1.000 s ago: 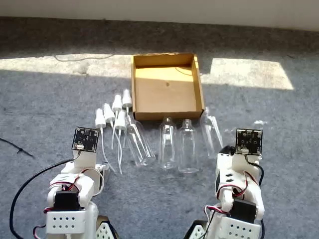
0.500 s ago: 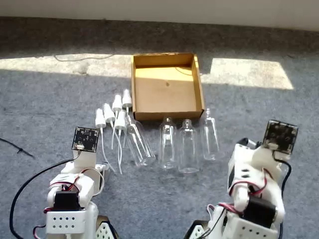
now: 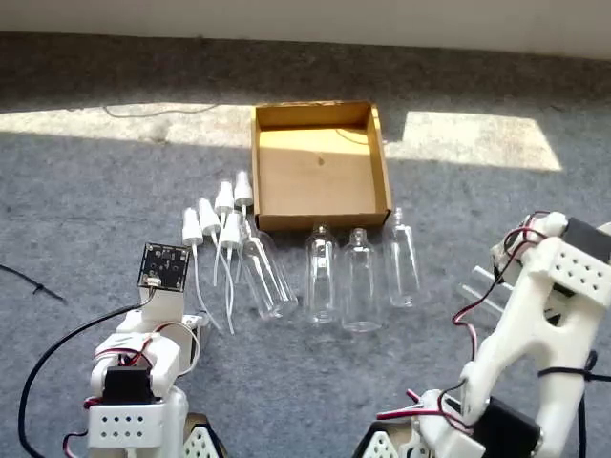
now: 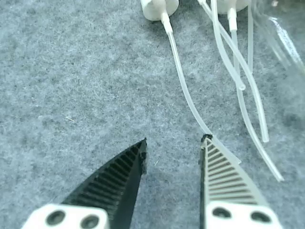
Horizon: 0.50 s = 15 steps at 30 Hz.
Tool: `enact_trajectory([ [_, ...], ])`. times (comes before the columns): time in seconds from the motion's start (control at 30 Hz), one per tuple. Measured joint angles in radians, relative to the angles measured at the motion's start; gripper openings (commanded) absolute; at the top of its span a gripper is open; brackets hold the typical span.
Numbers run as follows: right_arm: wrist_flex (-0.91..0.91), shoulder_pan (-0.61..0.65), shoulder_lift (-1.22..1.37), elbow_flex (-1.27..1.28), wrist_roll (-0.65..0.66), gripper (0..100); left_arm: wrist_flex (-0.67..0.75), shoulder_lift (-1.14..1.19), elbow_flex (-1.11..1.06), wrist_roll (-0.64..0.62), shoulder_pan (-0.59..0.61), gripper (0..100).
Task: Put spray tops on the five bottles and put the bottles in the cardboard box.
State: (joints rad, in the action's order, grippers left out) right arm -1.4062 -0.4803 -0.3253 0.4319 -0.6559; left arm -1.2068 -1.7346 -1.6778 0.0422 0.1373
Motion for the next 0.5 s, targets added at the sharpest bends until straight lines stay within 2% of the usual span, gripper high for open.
enact_trajectory([
  [0.13,-0.005,-0.083,0.083,-0.025,-0.012,29.3,0.0,0.0,0.0,0.0,0.0,18],
  [0.23,0.009,-0.124,0.11,-0.041,-0.068,29.3,0.0,0.0,0.0,0.0,0.0,18],
  [0.33,0.057,-0.157,0.138,-0.046,-0.126,29.4,0.0,0.0,0.0,0.0,0.0,18],
  [0.5,0.084,-0.164,0.209,-0.046,-0.147,29.4,0.0,0.0,0.0,0.0,0.0,18],
])
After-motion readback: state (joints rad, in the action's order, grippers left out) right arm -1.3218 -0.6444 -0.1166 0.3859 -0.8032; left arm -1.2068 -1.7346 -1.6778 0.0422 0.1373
